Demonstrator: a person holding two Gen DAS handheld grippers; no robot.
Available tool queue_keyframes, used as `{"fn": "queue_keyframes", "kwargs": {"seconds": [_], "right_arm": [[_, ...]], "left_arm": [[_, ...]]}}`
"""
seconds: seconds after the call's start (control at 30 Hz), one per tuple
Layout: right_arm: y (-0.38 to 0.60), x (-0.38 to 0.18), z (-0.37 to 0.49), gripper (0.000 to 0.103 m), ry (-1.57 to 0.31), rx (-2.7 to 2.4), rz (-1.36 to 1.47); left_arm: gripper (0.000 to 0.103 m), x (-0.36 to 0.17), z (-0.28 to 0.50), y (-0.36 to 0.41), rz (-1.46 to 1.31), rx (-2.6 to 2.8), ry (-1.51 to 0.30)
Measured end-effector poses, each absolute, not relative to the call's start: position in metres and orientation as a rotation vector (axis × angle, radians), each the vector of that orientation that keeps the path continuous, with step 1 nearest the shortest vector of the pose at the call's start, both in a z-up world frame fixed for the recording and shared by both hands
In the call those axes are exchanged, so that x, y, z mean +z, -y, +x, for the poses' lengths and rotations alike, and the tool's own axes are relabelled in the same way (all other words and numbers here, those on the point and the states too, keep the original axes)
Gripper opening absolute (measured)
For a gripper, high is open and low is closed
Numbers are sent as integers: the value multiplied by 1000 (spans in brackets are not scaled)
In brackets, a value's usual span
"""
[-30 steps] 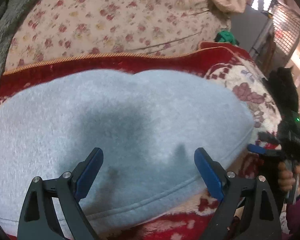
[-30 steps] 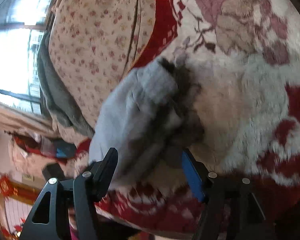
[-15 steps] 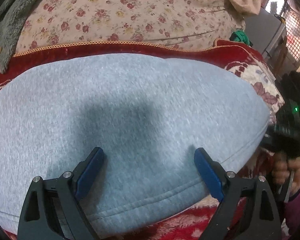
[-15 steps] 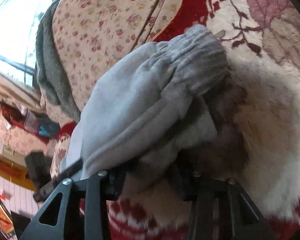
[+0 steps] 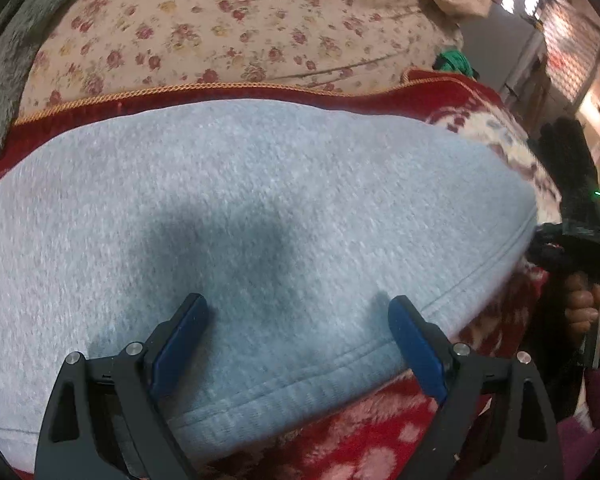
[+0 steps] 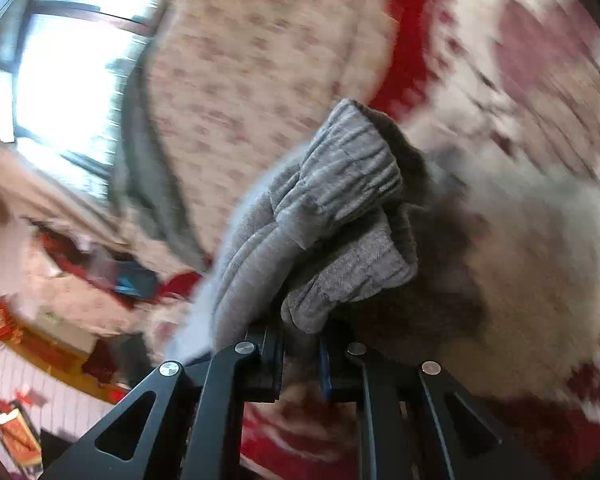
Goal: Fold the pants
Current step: 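Release the cuffs with the right gripper and withdraw both grippers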
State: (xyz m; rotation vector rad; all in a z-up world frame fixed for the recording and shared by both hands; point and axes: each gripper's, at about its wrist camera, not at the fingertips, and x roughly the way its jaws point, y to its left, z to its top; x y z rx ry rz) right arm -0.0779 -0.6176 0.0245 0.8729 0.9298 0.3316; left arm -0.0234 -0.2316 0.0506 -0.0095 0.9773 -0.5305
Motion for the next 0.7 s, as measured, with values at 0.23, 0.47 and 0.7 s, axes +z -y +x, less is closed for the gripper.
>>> {"fn": "queue_keyframes", "kwargs": {"seconds": [0.23, 0.47, 0.7], "right_arm": [[629, 37, -84, 28, -1055, 210, 726], [634, 129, -68, 37, -863, 262, 535], [523, 123, 42, 72, -877, 442, 357]], "left_arm": [[91, 69, -27, 236, 90, -513, -949], [91, 109, 18, 218, 30, -503, -883], [91, 118, 111, 210, -118, -461, -913]]}}
